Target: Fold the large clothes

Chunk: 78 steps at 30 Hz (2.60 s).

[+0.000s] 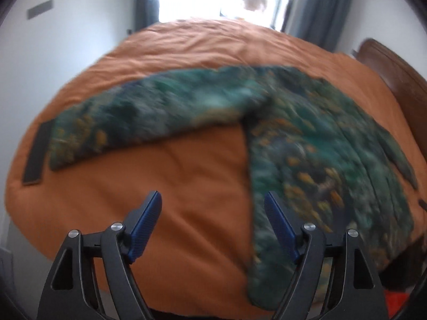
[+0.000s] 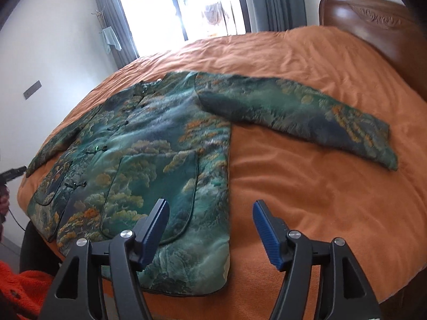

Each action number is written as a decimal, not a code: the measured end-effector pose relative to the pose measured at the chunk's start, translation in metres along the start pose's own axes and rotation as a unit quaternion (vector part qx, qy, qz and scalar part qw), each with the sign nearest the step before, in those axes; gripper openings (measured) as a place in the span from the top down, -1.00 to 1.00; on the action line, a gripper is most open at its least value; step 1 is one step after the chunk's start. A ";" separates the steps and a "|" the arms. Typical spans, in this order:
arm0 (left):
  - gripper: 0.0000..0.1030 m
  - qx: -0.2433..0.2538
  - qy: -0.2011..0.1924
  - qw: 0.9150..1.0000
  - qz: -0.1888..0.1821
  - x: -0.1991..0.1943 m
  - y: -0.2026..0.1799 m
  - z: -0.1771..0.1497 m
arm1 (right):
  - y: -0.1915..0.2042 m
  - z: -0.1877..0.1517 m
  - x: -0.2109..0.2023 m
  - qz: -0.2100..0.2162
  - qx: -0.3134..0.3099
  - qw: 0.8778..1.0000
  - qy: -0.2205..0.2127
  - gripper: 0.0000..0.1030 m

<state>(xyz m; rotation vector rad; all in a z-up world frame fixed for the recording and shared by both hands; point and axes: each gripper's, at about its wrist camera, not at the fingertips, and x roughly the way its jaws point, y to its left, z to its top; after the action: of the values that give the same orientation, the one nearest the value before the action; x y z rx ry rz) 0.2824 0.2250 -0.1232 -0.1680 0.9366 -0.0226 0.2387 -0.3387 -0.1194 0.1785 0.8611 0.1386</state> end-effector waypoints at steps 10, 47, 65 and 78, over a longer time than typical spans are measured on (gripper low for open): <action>-0.23 0.031 0.086 0.991 -0.096 0.045 -0.054 -0.044 | -0.016 -0.023 0.058 0.119 0.045 0.986 0.105 0.11; -0.87 0.082 -0.181 0.980 -0.016 -0.059 -0.154 0.030 | -0.005 0.051 -0.076 -0.068 -0.015 0.990 -0.120 -0.53; -0.88 0.076 -0.108 0.991 -0.034 -0.019 -0.197 0.000 | -0.284 0.033 0.024 -0.044 0.489 0.860 -0.137 -0.72; -0.88 0.078 -0.101 0.992 -0.019 -0.011 -0.194 -0.007 | -0.230 0.071 0.002 -0.181 0.370 0.894 -0.176 0.80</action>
<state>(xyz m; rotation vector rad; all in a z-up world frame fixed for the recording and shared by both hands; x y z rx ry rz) 0.2811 0.0342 -0.0886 -0.0421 0.7260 -0.1114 0.3056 -0.5696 -0.1237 0.7303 0.5322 -0.5729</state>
